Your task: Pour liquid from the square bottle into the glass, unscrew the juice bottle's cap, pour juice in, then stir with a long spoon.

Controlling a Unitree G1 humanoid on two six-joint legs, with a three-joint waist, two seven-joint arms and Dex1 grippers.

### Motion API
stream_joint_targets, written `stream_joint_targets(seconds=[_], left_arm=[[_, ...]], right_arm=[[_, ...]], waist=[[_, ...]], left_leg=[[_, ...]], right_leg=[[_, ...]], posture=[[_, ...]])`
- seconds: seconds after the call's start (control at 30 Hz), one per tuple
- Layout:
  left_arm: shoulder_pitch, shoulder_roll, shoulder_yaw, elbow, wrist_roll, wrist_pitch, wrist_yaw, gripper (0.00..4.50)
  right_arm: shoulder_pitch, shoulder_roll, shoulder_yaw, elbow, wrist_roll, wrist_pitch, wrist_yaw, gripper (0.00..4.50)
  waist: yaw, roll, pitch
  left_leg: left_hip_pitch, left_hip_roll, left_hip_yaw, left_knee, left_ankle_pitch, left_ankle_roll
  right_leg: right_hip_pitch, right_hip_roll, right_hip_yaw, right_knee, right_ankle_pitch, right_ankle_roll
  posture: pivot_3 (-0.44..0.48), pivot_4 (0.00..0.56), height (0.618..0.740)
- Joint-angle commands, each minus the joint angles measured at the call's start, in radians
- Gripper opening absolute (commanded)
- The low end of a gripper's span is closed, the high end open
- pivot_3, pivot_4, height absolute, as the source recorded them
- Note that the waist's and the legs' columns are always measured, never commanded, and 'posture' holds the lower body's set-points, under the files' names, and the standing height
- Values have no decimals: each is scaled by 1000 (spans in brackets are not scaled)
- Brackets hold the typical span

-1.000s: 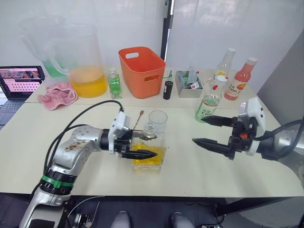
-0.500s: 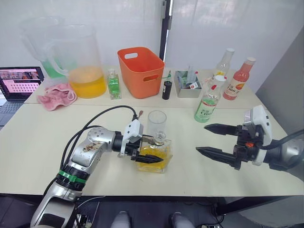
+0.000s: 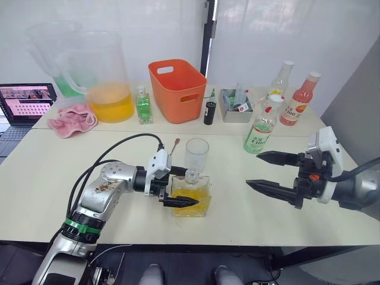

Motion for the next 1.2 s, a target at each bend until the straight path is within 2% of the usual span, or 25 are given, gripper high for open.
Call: stream_joint_targets(seconds=[0.03, 0.3, 0.63, 0.8, 0.83, 1.2], left_arm=[[11, 26, 37, -74, -37, 51, 15, 4484], [45, 20, 64, -143, -87, 120, 66, 4484], [53, -8, 47, -151, -67, 93, 101, 4484], [58, -22, 40, -140, -54, 58, 98, 2960], [59, -24, 40, -138, -51, 51, 99, 2830], [69, -41, 41, -124, -41, -2, 95, 2830]], right_arm=[[-13, 1, -6, -10, 4, -20, 0, 4500], [-13, 6, 5, -6, -11, -34, 3, 4500], [-3, 8, -1, -9, -19, -36, -2, 4500], [-7, 7, 1, -4, -24, -38, 1, 4500], [-6, 8, 3, -5, -25, -38, -1, 4500], [-48, 54, 58, -39, 8, -24, -49, 4500]], waist=[[0, 0, 0], [5, 0, 0], [1, 0, 0], [2, 0, 0], [2, 0, 0], [3, 0, 0]], left_leg=[[0, 0, 0, 0, 0, 0], [1, 0, 0, 0, 0, 0], [1, 0, 0, 0, 0, 0], [1, 0, 0, 1, 0, 0], [1, 0, 0, 1, 0, 0], [1, 0, 0, 1, 0, 0]], right_leg=[[0, 0, 0, 0, 0, 0], [1, 0, 0, 0, 0, 0], [1, 0, 0, 0, 0, 0], [1, 0, 0, 0, 0, 0], [1, 0, 0, 0, 0, 0], [1, 0, 0, 0, 0, 0]], posture=[[0, 150, 703], [0, 150, 703], [0, 150, 703], [0, 150, 703], [0, 150, 703], [0, 150, 703]])
